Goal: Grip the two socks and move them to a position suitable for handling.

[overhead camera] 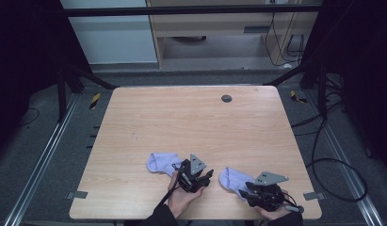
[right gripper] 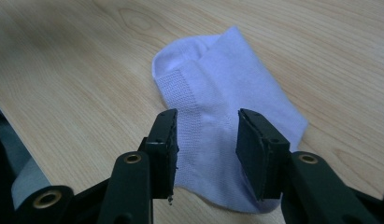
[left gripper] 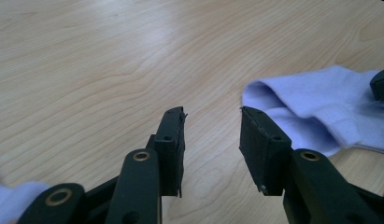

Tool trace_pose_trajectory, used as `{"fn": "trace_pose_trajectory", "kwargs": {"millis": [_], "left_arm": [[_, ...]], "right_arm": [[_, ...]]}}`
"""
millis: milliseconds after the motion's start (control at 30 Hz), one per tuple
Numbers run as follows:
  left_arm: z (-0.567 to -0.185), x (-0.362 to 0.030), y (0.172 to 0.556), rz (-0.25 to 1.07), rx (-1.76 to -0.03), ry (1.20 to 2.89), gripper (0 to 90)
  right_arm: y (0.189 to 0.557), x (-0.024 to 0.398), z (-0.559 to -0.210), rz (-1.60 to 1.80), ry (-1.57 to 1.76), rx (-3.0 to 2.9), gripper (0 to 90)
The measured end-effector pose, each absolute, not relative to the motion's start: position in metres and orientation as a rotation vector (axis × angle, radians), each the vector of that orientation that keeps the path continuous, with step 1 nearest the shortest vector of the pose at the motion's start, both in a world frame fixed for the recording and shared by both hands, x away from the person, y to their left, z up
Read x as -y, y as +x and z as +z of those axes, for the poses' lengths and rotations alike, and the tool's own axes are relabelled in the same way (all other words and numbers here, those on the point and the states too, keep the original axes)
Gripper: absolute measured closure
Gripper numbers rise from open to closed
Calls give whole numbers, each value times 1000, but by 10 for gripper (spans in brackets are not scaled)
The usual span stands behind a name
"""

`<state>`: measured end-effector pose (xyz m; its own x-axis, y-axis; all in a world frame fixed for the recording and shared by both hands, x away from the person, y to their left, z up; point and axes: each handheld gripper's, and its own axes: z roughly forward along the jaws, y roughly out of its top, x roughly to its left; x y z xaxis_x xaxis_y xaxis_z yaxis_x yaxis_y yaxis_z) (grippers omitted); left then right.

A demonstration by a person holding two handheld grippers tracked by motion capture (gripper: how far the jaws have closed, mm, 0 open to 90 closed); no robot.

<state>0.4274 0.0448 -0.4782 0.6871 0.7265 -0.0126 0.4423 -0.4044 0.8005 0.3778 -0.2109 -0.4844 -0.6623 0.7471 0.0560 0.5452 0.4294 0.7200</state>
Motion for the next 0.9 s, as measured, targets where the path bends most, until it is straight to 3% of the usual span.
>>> {"fn": "trace_pose_trajectory", "kwargs": {"millis": [533, 900], "left_arm": [[-494, -9, 428, 385, -853, 2142, 597], [-500, -4, 429, 358, -861, 2171, 637]], "right_arm": [[382, 206, -491, 997, 1115, -2491, 641], [383, 206, -493, 1010, 1107, -2528, 759]]}}
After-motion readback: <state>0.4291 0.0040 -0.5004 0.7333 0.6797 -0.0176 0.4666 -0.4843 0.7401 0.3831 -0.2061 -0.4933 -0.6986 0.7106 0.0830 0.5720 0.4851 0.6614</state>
